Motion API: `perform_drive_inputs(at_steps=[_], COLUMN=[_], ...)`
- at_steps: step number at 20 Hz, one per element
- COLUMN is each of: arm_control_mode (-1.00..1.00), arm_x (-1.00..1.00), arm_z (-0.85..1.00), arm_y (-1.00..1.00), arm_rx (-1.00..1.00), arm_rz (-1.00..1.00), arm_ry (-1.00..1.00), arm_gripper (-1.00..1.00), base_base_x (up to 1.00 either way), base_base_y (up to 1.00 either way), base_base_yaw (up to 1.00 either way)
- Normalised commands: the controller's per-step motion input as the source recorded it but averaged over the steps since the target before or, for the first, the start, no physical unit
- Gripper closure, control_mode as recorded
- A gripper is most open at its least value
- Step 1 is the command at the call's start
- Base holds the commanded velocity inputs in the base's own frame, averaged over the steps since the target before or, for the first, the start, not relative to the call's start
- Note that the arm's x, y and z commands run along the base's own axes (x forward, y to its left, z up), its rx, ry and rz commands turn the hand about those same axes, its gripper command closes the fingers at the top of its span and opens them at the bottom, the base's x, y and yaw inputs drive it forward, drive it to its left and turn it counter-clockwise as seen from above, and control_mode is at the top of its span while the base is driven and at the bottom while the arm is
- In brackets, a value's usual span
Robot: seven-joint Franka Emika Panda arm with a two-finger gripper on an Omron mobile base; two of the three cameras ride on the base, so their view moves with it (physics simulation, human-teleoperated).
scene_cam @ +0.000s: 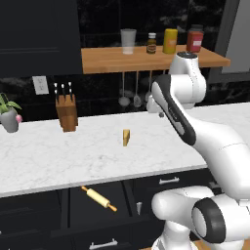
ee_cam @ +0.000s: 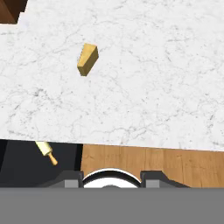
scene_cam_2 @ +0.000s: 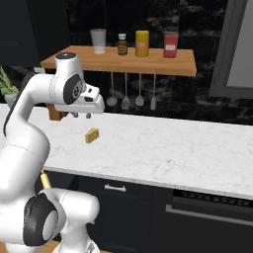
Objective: Pick the rolling pin from the drawer and place it on the counter.
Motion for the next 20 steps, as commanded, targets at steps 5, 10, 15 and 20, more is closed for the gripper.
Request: perform_drive_inputs(at_steps=[5, 10, 15, 20], arm_control_mode=[-1.00, -1.00, -1.00, -1.00], arm_x=[-0.55, -0.70, -0.39, -0.02], arm_z=[-0.16, -0.47, -0.51, -0.13], arm_y=[-0.02, 0.00, 0.16, 0.16], arm_rx=[0.00, 0.00, 0.00, 0.00], arm_rz=[0.03, 0.03, 0.00, 0.00], arm_ry=[0.00, 0.00, -0.04, 0.00], arm_gripper=[-1.00, -1.00, -1.00, -1.00], base_base_x=[0.00, 0.00, 0.00, 0.00], base_base_y=[0.00, 0.00, 0.00, 0.00], base_base_yaw=[0.00, 0.00, 0.00, 0.00])
